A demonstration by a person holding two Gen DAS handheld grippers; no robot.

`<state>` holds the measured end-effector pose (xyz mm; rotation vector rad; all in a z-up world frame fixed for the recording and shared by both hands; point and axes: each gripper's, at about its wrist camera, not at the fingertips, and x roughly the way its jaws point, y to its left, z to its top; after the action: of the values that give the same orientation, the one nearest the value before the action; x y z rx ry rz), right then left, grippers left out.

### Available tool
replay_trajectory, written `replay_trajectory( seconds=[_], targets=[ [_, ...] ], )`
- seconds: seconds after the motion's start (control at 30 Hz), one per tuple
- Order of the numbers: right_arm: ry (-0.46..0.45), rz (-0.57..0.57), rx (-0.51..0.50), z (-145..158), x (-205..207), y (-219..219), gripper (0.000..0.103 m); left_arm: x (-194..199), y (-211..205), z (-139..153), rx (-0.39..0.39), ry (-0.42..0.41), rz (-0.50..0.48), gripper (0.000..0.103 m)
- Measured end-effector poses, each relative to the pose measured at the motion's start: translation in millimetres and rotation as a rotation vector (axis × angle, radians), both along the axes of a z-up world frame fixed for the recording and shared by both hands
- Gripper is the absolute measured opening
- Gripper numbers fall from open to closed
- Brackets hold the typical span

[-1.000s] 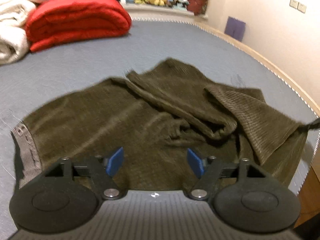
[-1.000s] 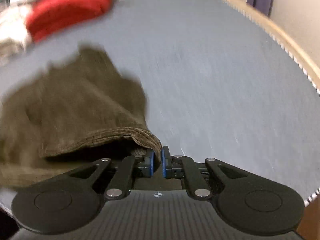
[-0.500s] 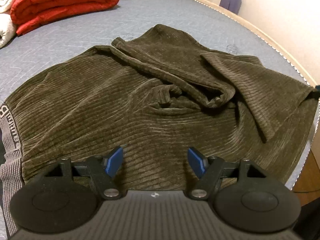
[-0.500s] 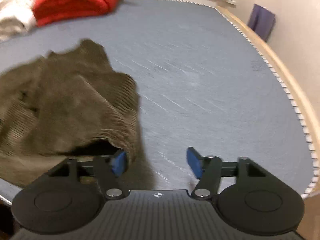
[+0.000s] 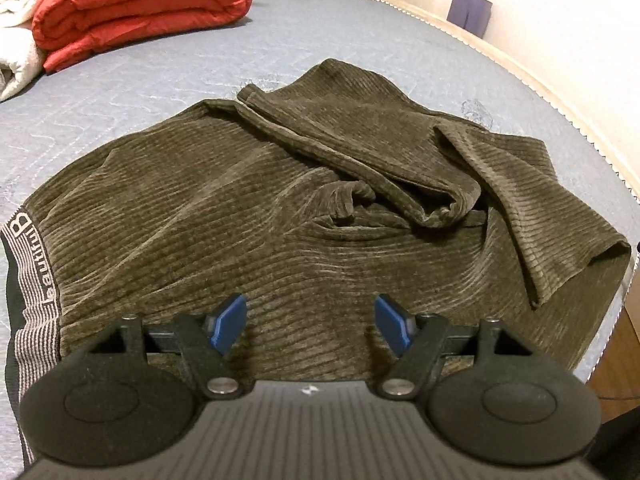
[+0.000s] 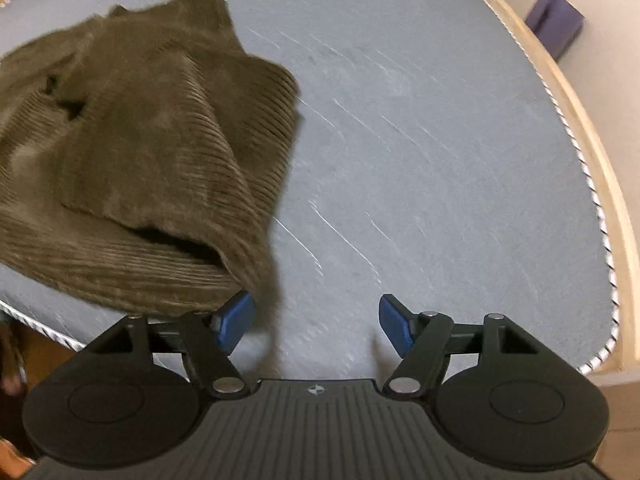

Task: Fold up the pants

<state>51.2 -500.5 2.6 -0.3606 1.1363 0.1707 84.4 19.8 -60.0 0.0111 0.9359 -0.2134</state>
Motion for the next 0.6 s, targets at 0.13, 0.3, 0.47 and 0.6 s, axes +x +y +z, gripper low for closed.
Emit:
replay_trajectory(
  seconds=[0.13,0.3,0.47,0.6],
  targets=[
    [-0.062,-0.109,0.016,8,5,-15,0.059,-1,-2,3,0.003,-0.012,0.000,0.076],
    [-0.260,0.063,0.209,29,16,52,0.058,0,-3,1,0.022,-0.013,0.002,0.076],
    [-0.304,0.220,0.256,5,38,150,0.054,4,-2,-4,0.039,-0.008,0.013,0.076],
    [-0.294,0.199,0.261,-24,57,207,0.057,7,-2,-4,0.036,-0.009,0.012,0.076]
  ],
)
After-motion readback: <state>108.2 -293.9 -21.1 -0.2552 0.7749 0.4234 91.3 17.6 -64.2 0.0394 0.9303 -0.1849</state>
